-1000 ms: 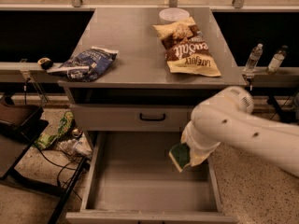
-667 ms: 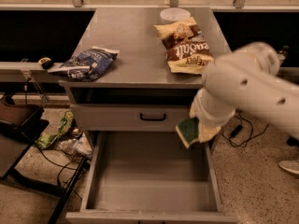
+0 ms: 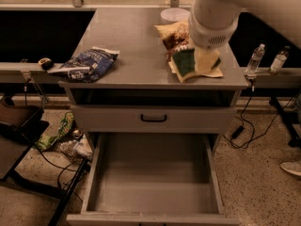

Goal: Pick sponge from middle drawer and place on counter

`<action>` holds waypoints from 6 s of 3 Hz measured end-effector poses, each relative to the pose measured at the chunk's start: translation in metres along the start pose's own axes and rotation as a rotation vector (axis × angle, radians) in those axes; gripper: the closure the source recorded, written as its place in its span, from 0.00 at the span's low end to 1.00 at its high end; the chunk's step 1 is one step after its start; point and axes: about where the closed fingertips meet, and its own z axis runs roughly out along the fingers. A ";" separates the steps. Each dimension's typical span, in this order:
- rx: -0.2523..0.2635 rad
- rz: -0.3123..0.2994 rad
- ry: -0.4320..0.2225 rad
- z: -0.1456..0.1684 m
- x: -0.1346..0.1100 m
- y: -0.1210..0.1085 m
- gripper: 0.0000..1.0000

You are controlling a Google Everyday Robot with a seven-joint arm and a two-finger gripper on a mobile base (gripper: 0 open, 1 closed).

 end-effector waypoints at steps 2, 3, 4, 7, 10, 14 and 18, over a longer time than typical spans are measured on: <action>0.221 0.136 -0.170 -0.044 -0.049 -0.114 1.00; 0.302 0.138 -0.297 -0.044 -0.084 -0.145 1.00; 0.299 0.076 -0.381 -0.014 -0.117 -0.158 1.00; 0.470 0.073 -0.394 0.025 -0.091 -0.245 1.00; 0.325 -0.072 -0.484 0.181 -0.189 -0.290 0.96; 0.388 -0.042 -0.514 0.152 -0.195 -0.309 0.04; 0.531 0.086 -0.389 0.030 -0.099 -0.330 0.00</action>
Offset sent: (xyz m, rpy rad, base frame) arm 0.1119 0.1183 0.1349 0.4147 -0.3256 0.0316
